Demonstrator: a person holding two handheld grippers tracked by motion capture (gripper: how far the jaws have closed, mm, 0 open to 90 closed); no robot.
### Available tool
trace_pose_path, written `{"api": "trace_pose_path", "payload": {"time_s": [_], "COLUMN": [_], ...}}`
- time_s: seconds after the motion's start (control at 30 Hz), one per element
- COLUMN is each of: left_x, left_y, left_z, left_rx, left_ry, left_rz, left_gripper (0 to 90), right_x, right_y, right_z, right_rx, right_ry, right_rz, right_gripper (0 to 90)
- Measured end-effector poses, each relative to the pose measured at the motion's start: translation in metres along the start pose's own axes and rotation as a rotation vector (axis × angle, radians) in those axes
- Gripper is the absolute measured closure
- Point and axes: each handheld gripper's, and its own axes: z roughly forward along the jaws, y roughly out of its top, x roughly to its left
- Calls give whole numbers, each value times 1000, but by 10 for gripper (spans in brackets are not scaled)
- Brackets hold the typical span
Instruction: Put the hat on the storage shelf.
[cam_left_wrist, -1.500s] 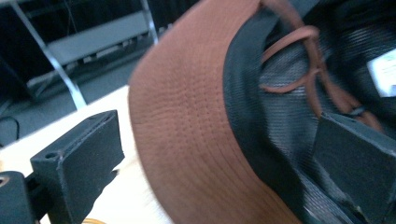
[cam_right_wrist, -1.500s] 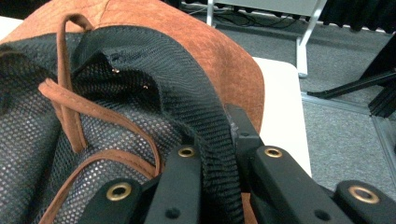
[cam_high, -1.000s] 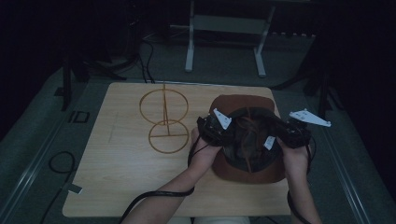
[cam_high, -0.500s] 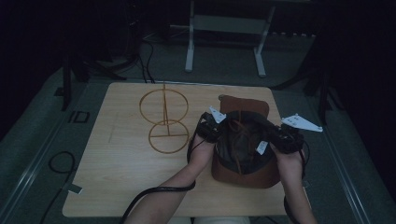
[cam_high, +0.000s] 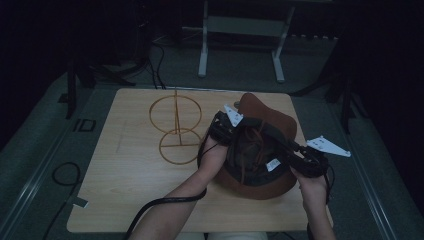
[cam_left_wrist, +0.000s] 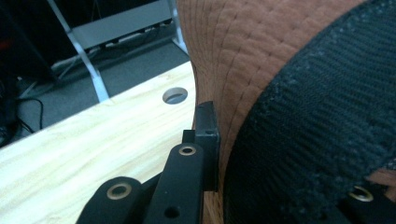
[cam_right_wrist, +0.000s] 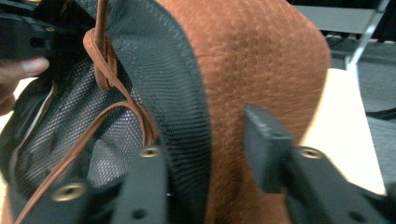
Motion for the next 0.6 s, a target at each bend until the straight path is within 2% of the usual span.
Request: {"api": "trace_pose_path", "payload": {"time_s": [0.07, 0.1, 0.13, 0.17, 0.23, 0.27, 0.37, 0.4, 0.47, 0.5, 0.6], "left_x": [-1, -1, -1, -1, 2, 3, 6, 6, 7, 8, 9], "left_y": [2, 3, 3, 4, 4, 4, 4, 4, 4, 4, 3], "left_z": [-2, -3, -4, -5, -8, -10, -18, -21, -29, -32, -40], "left_rx": [-5, -12, -14, -19, -30, -41, -69, -86, -111, -122, -133], "left_ry": [7, 8, 10, 17, 10, 14, 5, -13, -15, -35, -50], "left_rz": [18, 15, 23, 31, 18, 21, 35, 39, 64, 70, 89], "left_gripper": [872, 872, 872, 872, 872, 872, 871, 871, 871, 871, 870], "right_x": [-2, -3, -3, -3, -5, -6, -13, -16, -25, -29, -41], "right_y": [-2, -3, -4, -4, -5, -5, -4, -3, -4, -5, -7], "right_z": [-4, -7, -10, -13, -22, -27, -40, -44, -48, -49, -51], "right_rx": [2, 3, 2, 0, -13, -24, -44, -49, -47, -39, -26], "right_ry": [27, 61, 71, 81, 129, 137, 130, 118, 93, 76, 50], "right_rz": [7, 5, 8, 8, 11, 7, -16, -18, -22, -22, -18], "right_gripper": [465, 436, 408, 389, 387, 374, 365, 366, 376, 390, 412]}}
